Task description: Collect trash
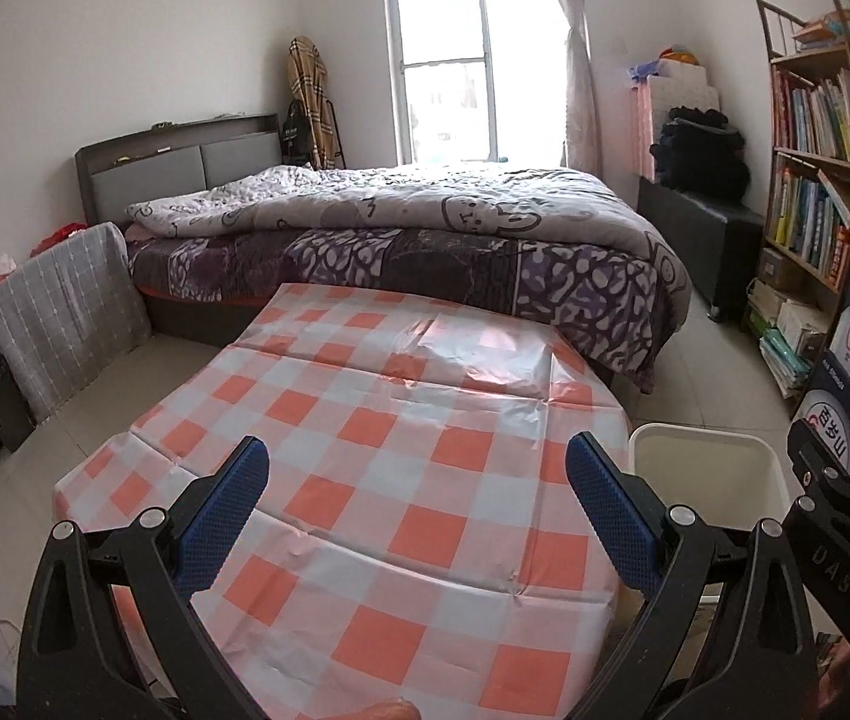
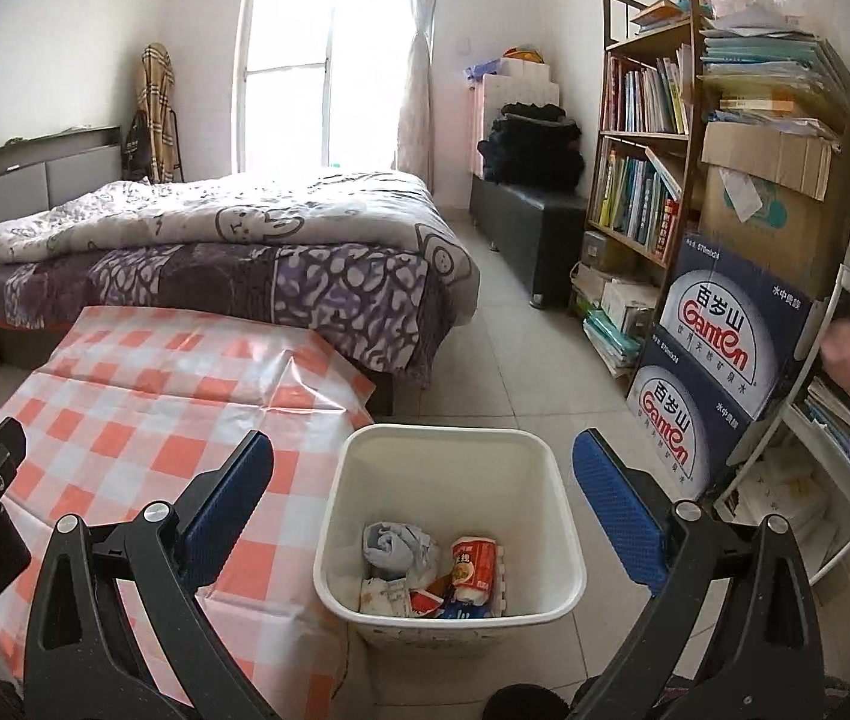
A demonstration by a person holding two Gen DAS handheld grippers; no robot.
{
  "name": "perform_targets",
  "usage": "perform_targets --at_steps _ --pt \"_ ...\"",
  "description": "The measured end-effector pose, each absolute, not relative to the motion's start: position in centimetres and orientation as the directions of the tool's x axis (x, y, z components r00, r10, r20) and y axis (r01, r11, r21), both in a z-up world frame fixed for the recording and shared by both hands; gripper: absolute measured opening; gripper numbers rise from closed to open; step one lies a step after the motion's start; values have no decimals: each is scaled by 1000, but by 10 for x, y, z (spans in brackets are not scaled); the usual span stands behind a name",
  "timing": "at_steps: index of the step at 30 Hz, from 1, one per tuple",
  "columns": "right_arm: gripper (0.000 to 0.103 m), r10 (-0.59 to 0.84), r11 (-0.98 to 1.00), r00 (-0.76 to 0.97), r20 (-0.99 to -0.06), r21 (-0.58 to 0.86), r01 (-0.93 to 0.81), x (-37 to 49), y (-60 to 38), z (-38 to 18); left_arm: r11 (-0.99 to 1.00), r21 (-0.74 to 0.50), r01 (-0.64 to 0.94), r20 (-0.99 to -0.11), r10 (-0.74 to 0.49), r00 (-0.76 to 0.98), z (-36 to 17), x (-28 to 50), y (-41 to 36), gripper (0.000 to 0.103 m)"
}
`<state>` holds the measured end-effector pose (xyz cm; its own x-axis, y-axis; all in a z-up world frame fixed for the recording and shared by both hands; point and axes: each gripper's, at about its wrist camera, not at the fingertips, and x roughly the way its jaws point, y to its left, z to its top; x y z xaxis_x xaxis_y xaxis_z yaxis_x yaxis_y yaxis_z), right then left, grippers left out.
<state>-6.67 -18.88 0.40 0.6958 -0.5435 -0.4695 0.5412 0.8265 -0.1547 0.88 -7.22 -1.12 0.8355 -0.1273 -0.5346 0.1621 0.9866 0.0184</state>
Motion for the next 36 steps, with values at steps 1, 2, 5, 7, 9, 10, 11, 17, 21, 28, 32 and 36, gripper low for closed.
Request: perform_targets --at_steps 1,2,5,7,9,10,11,17,21,28,32,36 --pt "96 -544 827 697 -467 -156 541 -67 -189 4 987 13 162 -538 -129 833 -12 9 -72 96" --pt "96 -542 827 697 -469 -154 540 -66 -189 4 987 10 160 -540 -129 831 -12 9 -72 96" --pt "96 -541 828 698 -468 -150 541 -67 -189 4 988 5 157 -544 -129 829 -12 11 -71 96" --pt "96 -539 829 700 -469 -149 539 -67 -189 5 988 4 156 -546 -128 828 -12 11 -72 96" --pt "96 -541 828 699 -468 -153 539 -67 -189 4 988 4 157 -545 -130 828 -12 11 -72 96" --pt "96 -541 829 698 -469 -157 537 -67 -189 5 987 5 158 -545 -130 828 -12 11 -71 96" --pt "96 -542 829 698 -468 -159 537 -67 -188 5 988 6 157 -545 -128 828 -12 11 -71 96" --pt "96 -546 826 694 -469 -163 539 -66 -187 4 988 6 157 -546 -129 828 -12 11 -72 96" --pt "96 -545 826 692 -473 -162 540 -66 -188 4 987 5 158 -546 -130 828 -12 11 -72 96" --pt "96 -540 826 685 -489 -154 542 -66 -191 2 988 4 157 -551 -128 825 -17 11 -71 96" --pt "96 -540 827 685 -489 -155 541 -66 -191 1 988 5 157 -553 -128 824 -17 11 -71 96" --pt "96 -541 826 684 -489 -154 543 -66 -191 1 988 6 156 -553 -127 824 -17 11 -71 96"
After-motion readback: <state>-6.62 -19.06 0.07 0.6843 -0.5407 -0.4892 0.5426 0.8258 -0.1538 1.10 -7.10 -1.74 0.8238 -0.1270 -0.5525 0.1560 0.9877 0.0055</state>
